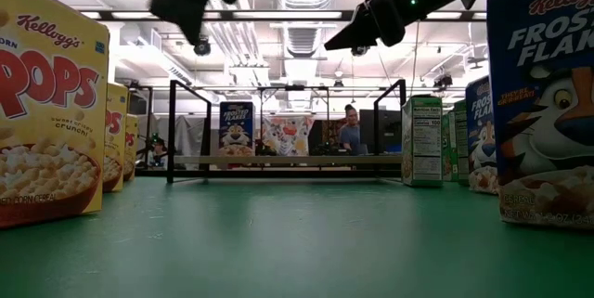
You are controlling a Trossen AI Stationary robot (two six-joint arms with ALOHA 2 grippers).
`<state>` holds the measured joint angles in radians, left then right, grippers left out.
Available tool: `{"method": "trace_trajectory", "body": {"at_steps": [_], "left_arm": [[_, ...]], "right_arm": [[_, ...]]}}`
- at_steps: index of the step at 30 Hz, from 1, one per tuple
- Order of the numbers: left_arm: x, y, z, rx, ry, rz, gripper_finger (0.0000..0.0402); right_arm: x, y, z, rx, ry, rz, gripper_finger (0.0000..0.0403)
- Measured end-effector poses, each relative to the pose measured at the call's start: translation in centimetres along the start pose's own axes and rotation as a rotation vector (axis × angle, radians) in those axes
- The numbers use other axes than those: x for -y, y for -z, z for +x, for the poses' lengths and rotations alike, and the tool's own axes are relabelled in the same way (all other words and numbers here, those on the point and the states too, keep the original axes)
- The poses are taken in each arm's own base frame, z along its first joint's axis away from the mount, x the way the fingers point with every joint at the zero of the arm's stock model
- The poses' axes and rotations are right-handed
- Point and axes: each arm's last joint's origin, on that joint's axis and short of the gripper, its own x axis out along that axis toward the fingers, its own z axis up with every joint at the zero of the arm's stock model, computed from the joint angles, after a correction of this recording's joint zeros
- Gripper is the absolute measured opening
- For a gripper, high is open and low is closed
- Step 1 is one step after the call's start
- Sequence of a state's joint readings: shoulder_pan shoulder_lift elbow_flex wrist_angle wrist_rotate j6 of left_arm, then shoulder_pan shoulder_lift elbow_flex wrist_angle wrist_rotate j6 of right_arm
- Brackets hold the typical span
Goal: Stack cereal on shelf
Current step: Put the middle yellow cereal box on the shelf
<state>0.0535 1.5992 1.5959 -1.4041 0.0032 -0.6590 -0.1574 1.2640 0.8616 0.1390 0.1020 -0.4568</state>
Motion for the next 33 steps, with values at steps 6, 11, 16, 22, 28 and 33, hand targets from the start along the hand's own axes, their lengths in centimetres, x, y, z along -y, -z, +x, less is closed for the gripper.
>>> {"method": "trace_trajectory", "body": {"at_steps": [6, 11, 16, 22, 28, 33], "left_arm": [[2.6, 3.1, -0.3, -0.037, -0.006, -0.107, 0.0047], [3.7, 5.0, -0.3, -0.052, -0.048, -0.161, 0.0118], [3.6, 6.4, -0.2, -0.037, -0.179, -0.209, 0.0193], [3.2, 7.3, 1.3, -0.052, -0.242, -0.206, 0.0241], [1.5, 8.7, 2.4, -0.058, -0.281, -0.263, 0.0246], [0.2, 9.7, 2.9, 0.036, -0.188, -0.324, 0.0244]], "right_arm": [[0.0, 0.0, 0.0, 0.000, 0.000, -0.005, 0.0009], [0.0, 0.0, 0.0, 0.000, 0.000, -0.024, 0.0009], [0.0, 0.0, 0.0, 0.000, 0.000, -0.041, 0.0009], [0.0, 0.0, 0.0, 0.000, 0.000, -0.052, 0.0009], [0.0, 0.0, 0.0, 0.002, 0.001, -0.052, 0.0009], [0.0, -0.1, 0.0, 0.007, 0.004, -0.052, 0.0009]]}}
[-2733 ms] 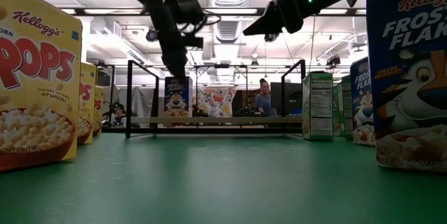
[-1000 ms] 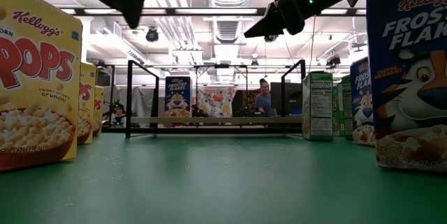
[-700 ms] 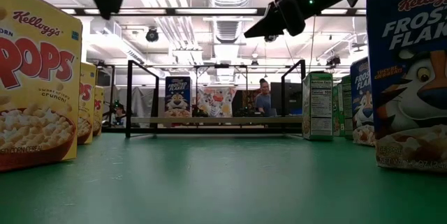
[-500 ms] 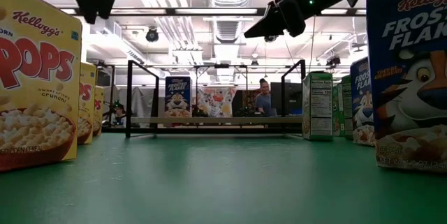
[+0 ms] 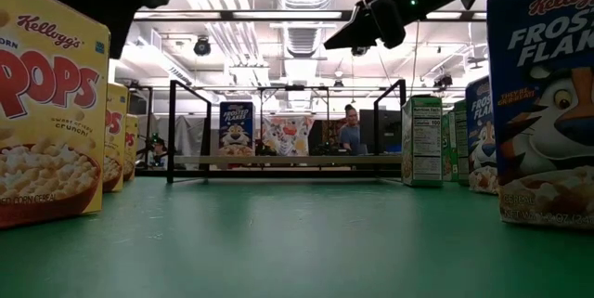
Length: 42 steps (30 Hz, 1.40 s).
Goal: Stack cereal on shelf
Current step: Put the middle yellow cereal box on the shelf
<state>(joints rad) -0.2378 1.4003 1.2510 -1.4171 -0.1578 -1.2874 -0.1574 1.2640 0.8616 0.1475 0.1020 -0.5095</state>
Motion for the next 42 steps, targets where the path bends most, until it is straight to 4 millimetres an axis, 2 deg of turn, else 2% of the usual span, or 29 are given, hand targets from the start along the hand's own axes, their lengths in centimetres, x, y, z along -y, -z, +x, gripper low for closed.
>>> {"method": "trace_trajectory", "body": {"at_steps": [8, 23, 36, 42], "left_arm": [[-1.4, 0.7, 1.8, 0.027, 0.072, -0.069, 0.0242], [-0.4, 0.8, 3.7, -0.009, 0.034, -0.024, 0.0240], [0.0, 0.8, 3.9, -0.029, 0.029, 0.020, 0.0169], [0.0, 0.8, 3.9, -0.031, 0.035, 0.030, 0.0158]], "right_arm": [[0.0, 0.0, 0.0, 0.000, 0.000, 0.000, 0.0009], [0.0, 0.0, 0.0, 0.000, 0.000, 0.000, 0.0009], [0.0, 0.0, 0.0, 0.000, 0.000, 0.001, 0.0009], [0.0, 0.0, 0.0, 0.000, 0.000, 0.001, 0.0009]]}}
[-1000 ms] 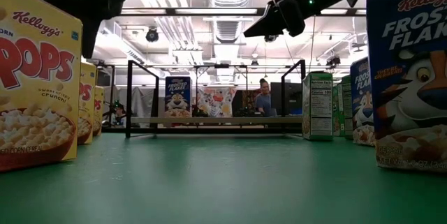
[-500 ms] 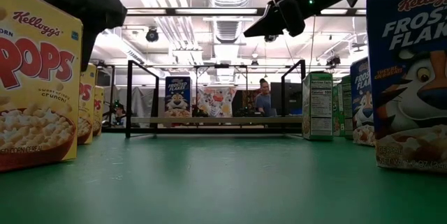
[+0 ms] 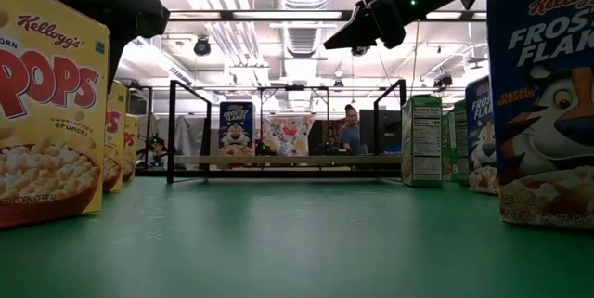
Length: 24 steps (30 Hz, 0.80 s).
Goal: Stack cereal on shelf
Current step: Put the middle yellow cereal box on the shelf
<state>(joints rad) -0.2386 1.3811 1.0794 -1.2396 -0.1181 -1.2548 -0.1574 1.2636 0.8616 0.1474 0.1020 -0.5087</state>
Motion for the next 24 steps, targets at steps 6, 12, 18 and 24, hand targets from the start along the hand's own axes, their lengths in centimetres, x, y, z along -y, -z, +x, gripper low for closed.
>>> {"method": "trace_trajectory", "body": {"at_steps": [6, 12, 18, 24], "left_arm": [[0.7, -0.4, -1.8, 0.025, 0.065, 0.127, 0.0158], [1.7, -1.5, -5.8, 0.142, 0.166, 0.323, 0.0158], [3.6, -4.2, -9.3, 0.300, 0.187, 0.541, 0.0158], [5.8, -7.7, -10.8, 0.354, 0.131, 0.784, 0.0158]], "right_arm": [[0.0, 0.0, 0.0, 0.000, 0.000, 0.000, 0.0009], [0.0, 0.0, 0.0, -0.001, 0.003, -0.014, 0.0009], [0.0, 0.0, 0.0, -0.005, 0.001, -0.027, 0.0009], [0.1, -0.1, -0.4, -0.008, 0.000, -0.035, 0.0009]]}}
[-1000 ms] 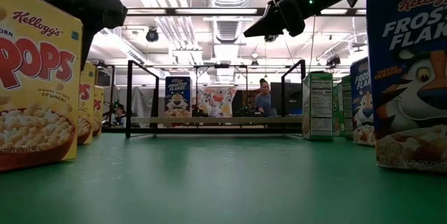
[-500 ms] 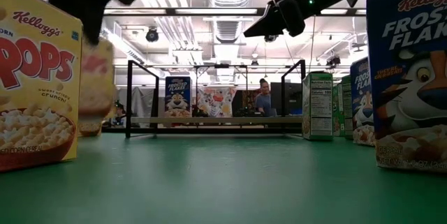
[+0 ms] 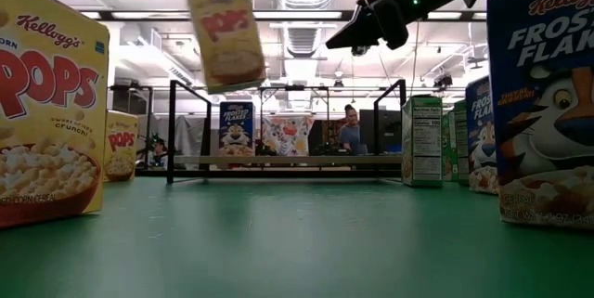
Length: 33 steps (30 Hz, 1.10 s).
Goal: Stack cereal on shelf
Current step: Put the middle yellow cereal box on the shelf
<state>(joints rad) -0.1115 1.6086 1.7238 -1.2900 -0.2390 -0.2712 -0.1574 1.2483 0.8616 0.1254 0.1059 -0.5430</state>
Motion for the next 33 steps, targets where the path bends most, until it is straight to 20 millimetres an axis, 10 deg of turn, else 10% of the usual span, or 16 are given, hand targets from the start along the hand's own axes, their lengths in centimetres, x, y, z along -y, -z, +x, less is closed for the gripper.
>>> {"method": "trace_trajectory", "body": {"at_steps": [12, 33], "left_arm": [[-5.3, -5.8, 2.5, -0.068, -0.122, 0.407, 0.0158], [-18.0, -10.1, 9.5, -0.119, -0.116, 0.405, 0.0158]], "right_arm": [[0.5, -0.3, -2.3, -0.024, -0.014, 0.043, 0.0009], [0.3, 0.1, -2.4, -0.056, -0.032, 0.046, 0.0009]]}}
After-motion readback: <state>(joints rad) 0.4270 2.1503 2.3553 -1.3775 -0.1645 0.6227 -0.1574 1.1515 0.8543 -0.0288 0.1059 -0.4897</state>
